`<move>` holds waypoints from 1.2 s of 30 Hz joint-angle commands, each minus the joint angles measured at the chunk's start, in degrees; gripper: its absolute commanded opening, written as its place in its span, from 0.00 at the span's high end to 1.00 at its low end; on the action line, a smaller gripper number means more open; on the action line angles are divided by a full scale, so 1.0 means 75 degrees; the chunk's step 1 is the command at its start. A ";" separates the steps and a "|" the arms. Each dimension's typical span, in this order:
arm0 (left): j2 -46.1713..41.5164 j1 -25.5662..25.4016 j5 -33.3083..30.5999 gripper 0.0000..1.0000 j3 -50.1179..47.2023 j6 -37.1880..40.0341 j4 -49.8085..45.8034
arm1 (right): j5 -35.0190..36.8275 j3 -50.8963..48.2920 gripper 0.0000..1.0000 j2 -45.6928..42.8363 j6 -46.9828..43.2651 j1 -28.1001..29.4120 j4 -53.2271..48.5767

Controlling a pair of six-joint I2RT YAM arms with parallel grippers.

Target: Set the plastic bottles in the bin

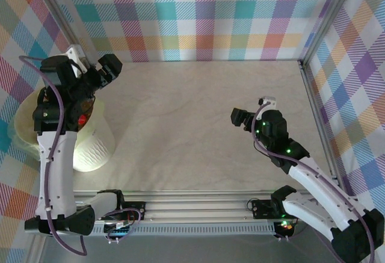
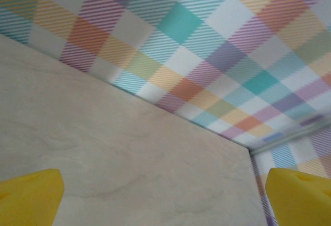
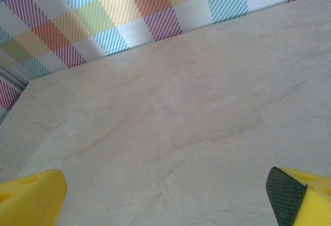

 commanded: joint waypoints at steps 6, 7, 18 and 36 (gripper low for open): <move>-0.1181 -0.0012 -0.1993 0.00 -0.1332 0.1594 0.0372 | 0.0346 -0.0414 0.00 -0.0437 -0.0451 -0.0763 -0.0783; -0.1697 -0.0006 -0.1853 0.00 -0.1960 0.1965 0.0982 | 0.0478 -0.0470 0.00 -0.0504 -0.0692 -0.0942 -0.0763; -0.1772 -0.0445 0.3190 0.00 -0.4055 0.2020 0.2999 | 0.0854 -0.0906 0.00 0.0233 -0.1237 -0.2501 -0.0124; 0.0184 -0.0734 -0.1703 0.00 -0.7776 0.3853 0.6543 | -0.0662 -0.1727 0.00 0.3912 -0.3005 -0.3523 0.5030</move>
